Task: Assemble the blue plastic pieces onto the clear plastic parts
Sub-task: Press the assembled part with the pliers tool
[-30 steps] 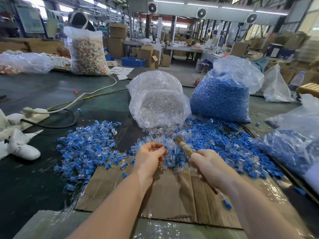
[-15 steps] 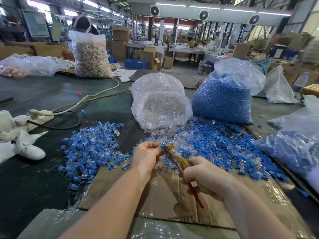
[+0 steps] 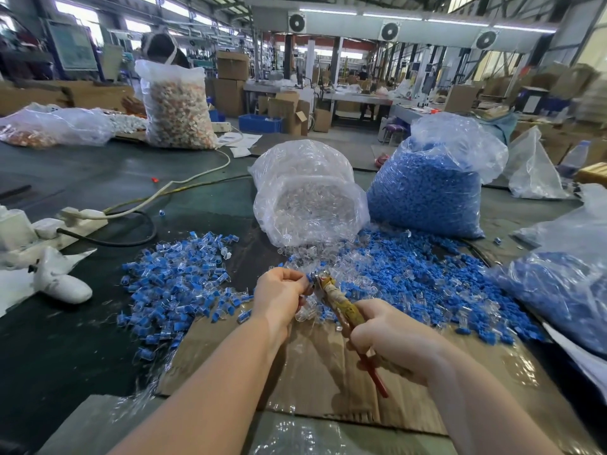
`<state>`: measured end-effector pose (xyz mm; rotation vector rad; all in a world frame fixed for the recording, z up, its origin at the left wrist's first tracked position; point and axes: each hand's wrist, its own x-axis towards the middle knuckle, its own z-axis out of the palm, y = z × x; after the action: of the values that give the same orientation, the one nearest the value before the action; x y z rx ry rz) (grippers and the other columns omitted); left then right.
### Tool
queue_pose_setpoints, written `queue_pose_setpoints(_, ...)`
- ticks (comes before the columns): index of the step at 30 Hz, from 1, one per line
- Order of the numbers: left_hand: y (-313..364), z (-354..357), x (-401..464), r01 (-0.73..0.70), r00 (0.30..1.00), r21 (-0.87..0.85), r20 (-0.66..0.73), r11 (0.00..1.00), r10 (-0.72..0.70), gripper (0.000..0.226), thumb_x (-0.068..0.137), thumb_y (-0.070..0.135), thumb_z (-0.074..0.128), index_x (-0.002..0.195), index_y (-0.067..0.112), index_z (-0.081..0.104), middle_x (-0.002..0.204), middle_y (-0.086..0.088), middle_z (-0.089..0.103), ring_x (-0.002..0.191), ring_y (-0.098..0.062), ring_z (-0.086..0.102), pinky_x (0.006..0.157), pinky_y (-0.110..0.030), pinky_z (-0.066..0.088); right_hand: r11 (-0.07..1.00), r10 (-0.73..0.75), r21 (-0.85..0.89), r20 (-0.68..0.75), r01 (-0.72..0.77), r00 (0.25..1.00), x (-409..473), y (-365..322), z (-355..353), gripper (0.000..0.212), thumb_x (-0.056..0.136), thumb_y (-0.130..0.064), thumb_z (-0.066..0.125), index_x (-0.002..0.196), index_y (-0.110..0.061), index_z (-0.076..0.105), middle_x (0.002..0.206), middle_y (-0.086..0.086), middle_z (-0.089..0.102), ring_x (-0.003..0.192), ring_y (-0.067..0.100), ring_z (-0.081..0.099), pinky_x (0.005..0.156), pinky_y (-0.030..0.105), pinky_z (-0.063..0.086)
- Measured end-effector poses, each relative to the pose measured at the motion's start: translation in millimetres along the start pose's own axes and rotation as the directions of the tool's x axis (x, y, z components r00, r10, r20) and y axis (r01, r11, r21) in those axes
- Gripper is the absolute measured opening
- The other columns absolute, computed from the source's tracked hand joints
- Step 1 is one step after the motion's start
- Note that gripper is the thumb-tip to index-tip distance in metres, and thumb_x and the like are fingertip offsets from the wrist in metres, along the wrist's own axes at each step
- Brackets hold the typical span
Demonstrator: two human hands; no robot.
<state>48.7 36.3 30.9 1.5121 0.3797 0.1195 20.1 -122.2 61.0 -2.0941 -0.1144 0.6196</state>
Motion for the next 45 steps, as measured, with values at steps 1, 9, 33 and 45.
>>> queue_pose_setpoints(1,-0.5,0.0,0.0,-0.008,1.0,0.009,-0.003,1.0,0.009,0.012,0.089,0.003,0.056,0.081,0.011,0.059,0.075,-0.007,0.063,0.054,-0.009,0.05,0.041,-0.014,0.038,1.0,-0.004,-0.004,0.001,0.004,1.0,0.1,-0.4,0.7,0.014,0.076,0.002,0.047,0.082,-0.009,0.043,0.079,0.01,0.045,0.07,0.023,0.046,0.068,0.037,0.045)
queue_pose_setpoints(9,1.4,-3.3,1.8,-0.018,1.0,0.04,0.012,0.999,0.018,0.01,0.089,0.006,0.058,0.082,0.013,0.06,0.074,-0.006,0.064,0.055,-0.01,0.05,0.045,-0.017,0.04,1.0,-0.009,-0.011,0.0,0.009,1.0,-1.9,0.2,-0.2,0.018,0.073,0.001,0.046,0.086,-0.01,0.045,0.086,0.013,0.045,0.075,0.025,0.048,0.071,0.039,0.046)
queue_pose_setpoints(33,-2.1,-1.4,0.7,0.015,0.999,-0.04,0.034,0.999,-0.014,0.008,0.089,0.002,0.057,0.086,0.009,0.062,0.067,-0.003,0.063,0.053,-0.007,0.048,0.043,-0.014,0.038,0.996,-0.045,-0.076,-0.041,0.041,0.998,-11.9,-3.9,2.0,0.025,0.07,0.011,0.041,0.078,-0.013,0.044,0.07,0.007,0.041,0.058,0.016,0.039,0.044,0.023,0.03)
queue_pose_setpoints(45,1.4,0.5,-0.7,0.035,0.997,-0.024,0.066,0.999,-0.033,0.009,0.088,0.0,0.056,0.086,0.007,0.061,0.067,-0.004,0.063,0.049,-0.004,0.05,0.04,-0.011,0.038,1.0,0.012,-0.014,0.047,-0.012,0.999,-19.4,-8.1,-3.7,0.026,0.073,0.01,0.045,0.087,-0.011,0.045,0.082,0.011,0.044,0.069,0.023,0.046,0.048,0.019,0.04)
